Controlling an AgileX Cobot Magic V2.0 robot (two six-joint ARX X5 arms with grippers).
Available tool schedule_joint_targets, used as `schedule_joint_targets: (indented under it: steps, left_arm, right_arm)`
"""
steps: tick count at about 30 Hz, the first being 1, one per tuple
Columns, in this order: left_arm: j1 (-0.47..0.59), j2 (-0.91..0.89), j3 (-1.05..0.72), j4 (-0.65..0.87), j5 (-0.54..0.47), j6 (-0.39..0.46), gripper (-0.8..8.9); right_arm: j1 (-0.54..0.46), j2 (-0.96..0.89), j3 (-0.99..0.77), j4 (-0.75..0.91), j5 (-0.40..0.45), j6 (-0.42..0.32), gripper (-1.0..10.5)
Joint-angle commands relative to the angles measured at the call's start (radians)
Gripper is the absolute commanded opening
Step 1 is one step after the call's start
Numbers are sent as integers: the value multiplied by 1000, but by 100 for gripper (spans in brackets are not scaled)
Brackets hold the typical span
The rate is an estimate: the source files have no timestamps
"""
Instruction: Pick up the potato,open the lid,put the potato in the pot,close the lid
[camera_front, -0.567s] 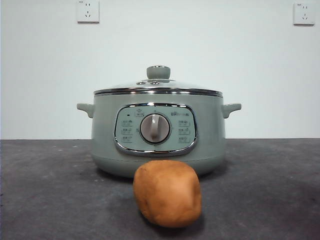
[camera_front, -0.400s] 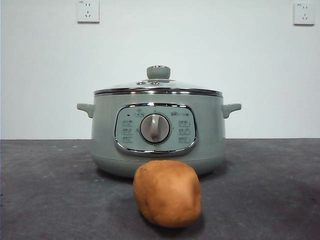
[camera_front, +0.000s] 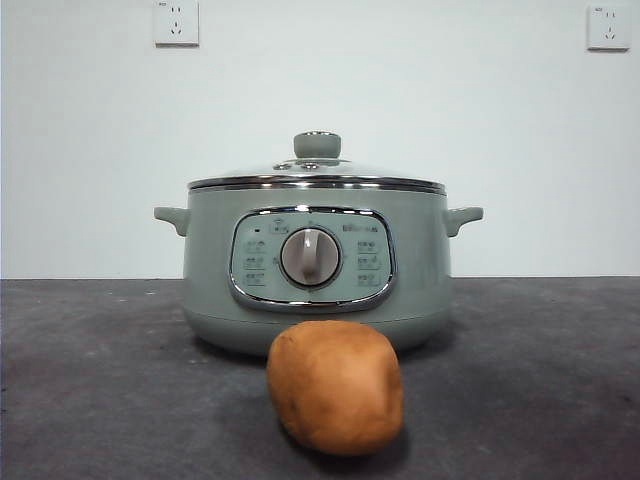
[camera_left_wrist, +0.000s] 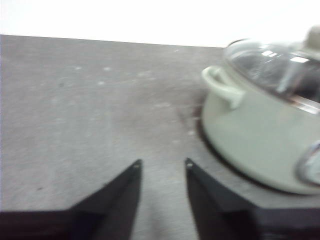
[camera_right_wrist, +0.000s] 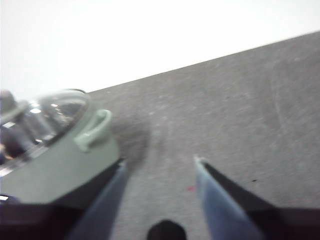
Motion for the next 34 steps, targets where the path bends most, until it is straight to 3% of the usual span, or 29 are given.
schedule_joint_targets:
  steps: [1,5,9,14,20,24,27,34]
  left_arm:
    - [3,64,72,-26,53,-50,668]
    - [2,186,216,-93,92,-52,668]
    - [2,301,352,-180,171,-48,668]
    - [1,441,520,-313,248,-47,668]
    - [1,579,658,-444,357,-44,668]
    - [-4,636,685,-498,397,-40,659]
    - [-12,667,685,-530,396,-22,659]
    - [-13,728,685,-579,395,40,659]
  right_arm:
    - [1,41,53,-5,-57,80,697]
    - [1,132,156,-23,-137,133,697]
    - [1,246,276,-120,-210,115,696]
    - [2,427,447,-345,-330,31,692]
    - [17,654,624,-632,-414,-100,691]
    - [89,781,695,-749,-411,-140,689]
    - [175,863,710,-757,-364,-132,689]
    - [461,1033,710,-706,-163,-17,689]
